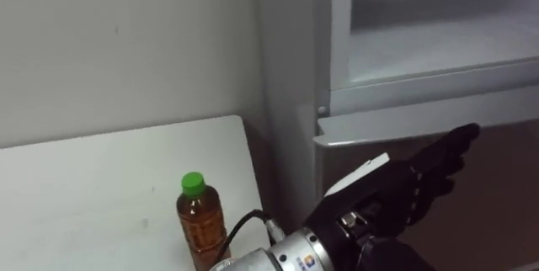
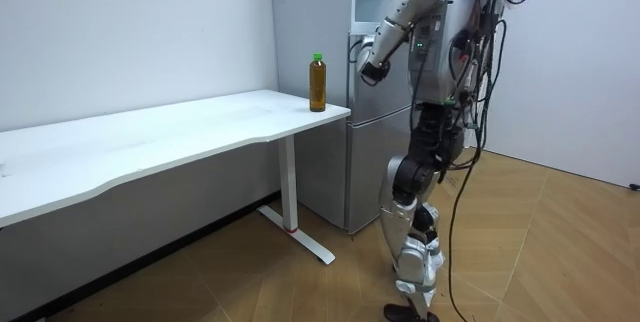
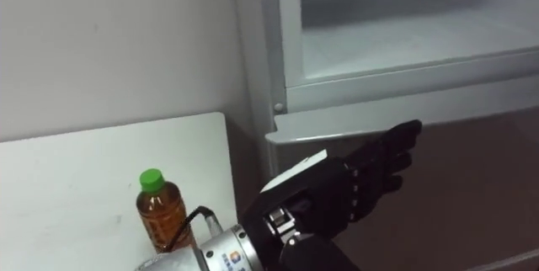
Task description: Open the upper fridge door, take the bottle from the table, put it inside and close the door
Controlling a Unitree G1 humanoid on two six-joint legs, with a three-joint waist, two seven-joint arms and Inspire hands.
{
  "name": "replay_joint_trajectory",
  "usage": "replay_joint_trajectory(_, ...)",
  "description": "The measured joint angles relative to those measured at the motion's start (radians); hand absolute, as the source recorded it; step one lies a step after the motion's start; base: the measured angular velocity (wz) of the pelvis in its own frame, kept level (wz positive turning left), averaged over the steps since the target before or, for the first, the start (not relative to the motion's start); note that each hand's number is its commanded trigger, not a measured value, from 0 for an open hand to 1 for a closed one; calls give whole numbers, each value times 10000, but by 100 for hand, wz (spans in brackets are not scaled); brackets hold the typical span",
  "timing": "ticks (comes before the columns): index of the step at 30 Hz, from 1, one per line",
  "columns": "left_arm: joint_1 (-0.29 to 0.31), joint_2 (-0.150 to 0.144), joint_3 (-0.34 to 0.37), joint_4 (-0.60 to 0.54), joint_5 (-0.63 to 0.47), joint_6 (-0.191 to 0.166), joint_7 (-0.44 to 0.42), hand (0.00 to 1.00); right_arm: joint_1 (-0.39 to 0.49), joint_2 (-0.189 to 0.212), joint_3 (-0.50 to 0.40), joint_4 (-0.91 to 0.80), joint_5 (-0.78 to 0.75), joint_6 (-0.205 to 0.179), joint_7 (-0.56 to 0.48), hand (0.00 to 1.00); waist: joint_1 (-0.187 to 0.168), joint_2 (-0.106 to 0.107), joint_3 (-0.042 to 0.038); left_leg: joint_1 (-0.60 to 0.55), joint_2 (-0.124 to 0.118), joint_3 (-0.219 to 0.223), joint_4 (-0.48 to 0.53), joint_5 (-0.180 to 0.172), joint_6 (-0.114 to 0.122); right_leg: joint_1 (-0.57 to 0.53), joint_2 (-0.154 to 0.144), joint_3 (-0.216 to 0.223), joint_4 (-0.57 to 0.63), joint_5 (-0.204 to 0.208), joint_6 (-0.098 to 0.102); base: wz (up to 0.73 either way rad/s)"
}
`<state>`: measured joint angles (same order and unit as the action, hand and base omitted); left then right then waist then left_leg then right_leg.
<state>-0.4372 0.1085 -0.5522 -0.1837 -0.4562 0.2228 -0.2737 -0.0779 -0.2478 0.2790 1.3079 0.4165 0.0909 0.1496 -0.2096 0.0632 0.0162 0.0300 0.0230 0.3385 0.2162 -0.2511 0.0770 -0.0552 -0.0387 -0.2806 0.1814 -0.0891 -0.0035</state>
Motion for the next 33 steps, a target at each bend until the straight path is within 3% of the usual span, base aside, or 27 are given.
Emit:
replay_joint_trajectory(3, 41, -3, 11, -4, -6, -16, -31, 0, 6, 93, 58, 24, 8, -81, -26, 0, 15, -71, -50, -3, 6, 19, 71, -2, 2, 82, -73, -215, 11, -76, 16, 23)
replay_joint_trajectory(6, 45, 7, 23, -4, -4, -19, -172, 0, 20, 95, 57, 32, 38, -92, -50, 0, 102, -71, -51, 33, 8, 49, 59, -4, 4, 153, -104, -300, 21, -75, 19, 10)
replay_joint_trajectory(12, 192, 151, 27, -8, -7, -16, -891, 0, 60, 59, 32, 107, 101, -89, -43, 0, 202, -21, -79, 159, 14, 22, -38, -6, 4, 339, -90, -317, 10, -74, 20, 1)
replay_joint_trajectory(14, 295, 167, 27, -14, -11, -18, -1111, 0, 105, 44, 16, 103, 102, -91, -42, 0, 202, 45, -127, 193, 17, 0, -47, -6, 3, 389, -91, -373, 18, -74, 19, 2)
replay_joint_trajectory(18, 1541, 334, -24, 346, -26, -63, -1534, 0, 236, 66, -177, 102, 205, -145, -36, 0, 193, 109, -143, 391, 31, 3, -134, 3, -21, 574, -47, -414, -112, -83, 3, 1)
replay_joint_trajectory(20, 1838, 465, -60, 759, -20, 2, -1593, 0, 223, 90, -178, 88, 252, -147, -41, 0, 195, 99, -131, 366, 31, -26, -134, 7, -26, 560, -51, -426, -112, -83, -1, 6)
replay_joint_trajectory(22, 2318, 713, -39, 936, -37, 22, -1602, 0, 225, 116, -224, 15, 279, -142, -46, 0, 195, 61, -106, 351, 30, -67, -146, 17, -37, 579, -60, -516, -130, -91, -10, 6)
replay_joint_trajectory(27, 3358, 810, -47, 2063, 4, 9, -1922, 0, 206, 200, -243, -228, 217, -157, 106, 0, 278, -55, -28, 300, 23, -132, -167, 21, -43, 556, -62, -538, -126, -92, -10, 3)
replay_joint_trajectory(33, 4534, 1221, 14, 2599, 205, 5, -1971, 0, 262, 339, -257, -341, 279, -153, 294, 0, 560, -218, -46, 164, 16, -137, -176, 30, -55, 372, -50, -521, -106, -109, -1, 0)
